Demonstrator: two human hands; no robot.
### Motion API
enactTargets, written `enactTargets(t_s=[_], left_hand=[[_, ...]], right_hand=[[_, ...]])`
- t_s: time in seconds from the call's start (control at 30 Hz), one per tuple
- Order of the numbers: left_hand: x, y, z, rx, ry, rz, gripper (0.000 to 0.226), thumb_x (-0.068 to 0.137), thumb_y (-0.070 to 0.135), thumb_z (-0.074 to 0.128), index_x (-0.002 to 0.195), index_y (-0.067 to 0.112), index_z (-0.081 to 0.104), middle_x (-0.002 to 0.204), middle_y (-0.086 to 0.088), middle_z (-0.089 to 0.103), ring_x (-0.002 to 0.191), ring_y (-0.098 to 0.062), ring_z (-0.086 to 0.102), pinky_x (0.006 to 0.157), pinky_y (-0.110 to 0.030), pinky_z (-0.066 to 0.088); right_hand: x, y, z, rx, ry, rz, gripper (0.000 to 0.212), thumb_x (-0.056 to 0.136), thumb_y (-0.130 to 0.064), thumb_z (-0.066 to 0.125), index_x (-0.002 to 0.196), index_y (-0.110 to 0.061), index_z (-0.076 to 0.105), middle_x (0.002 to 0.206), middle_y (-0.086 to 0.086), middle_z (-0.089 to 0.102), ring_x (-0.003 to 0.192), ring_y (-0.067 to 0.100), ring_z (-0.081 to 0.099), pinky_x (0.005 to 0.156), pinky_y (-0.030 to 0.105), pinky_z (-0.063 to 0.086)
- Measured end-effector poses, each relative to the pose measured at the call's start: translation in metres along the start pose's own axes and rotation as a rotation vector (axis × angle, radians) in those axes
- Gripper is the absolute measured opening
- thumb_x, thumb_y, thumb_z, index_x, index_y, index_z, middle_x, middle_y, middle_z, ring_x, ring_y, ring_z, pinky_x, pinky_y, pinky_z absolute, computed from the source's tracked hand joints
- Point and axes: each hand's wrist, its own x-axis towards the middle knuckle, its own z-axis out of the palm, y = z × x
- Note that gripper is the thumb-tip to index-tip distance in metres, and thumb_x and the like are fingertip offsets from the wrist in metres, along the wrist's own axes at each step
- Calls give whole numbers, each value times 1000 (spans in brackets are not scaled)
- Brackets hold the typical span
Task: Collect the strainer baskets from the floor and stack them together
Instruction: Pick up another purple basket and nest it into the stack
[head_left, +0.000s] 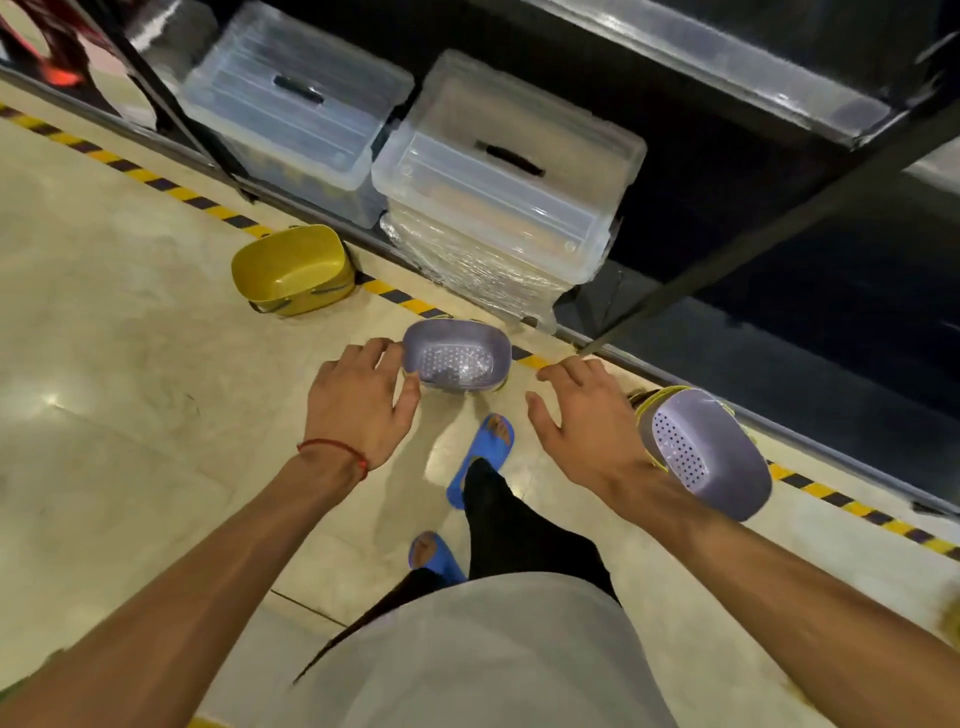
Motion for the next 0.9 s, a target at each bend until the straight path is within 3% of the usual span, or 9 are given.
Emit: enactTargets(t_s=[0.33,0.4,0.57,0.9], left_hand=[[96,-25,70,-59,-82,-90,40,93,38,39,119,16,59,109,-5,62,91,-29,57,70,-39,45],[113,-36,95,-54,-113,-92,38,94,38,40,119,16,58,109,-5,62,93,-30,57,72,-40,45],[145,-69,180,-84,-148,-105,37,97,39,40,115,14,61,105,-6,64,92,-29,58,71,-39,45],[177,-123,386,-202,-246,-156,34,96,38,46,122,18,56,119,-3,61,104,-29,57,77,-41,47]], right_hand=[[100,0,85,20,-46,87,26,93,-36,61,105,-14,66,101,8,63,96,29,57,82,41,49],[114,0,111,19,-60,127,29,94,-38,54,106,-14,66,101,7,64,95,29,56,82,41,46],[145,14,193,35,-58,228,29,96,-35,52,109,-13,65,103,7,63,97,29,56,84,41,45],[196,84,409,175,-51,486,33,98,-34,48,120,-13,59,116,7,59,107,29,53,87,47,49]])
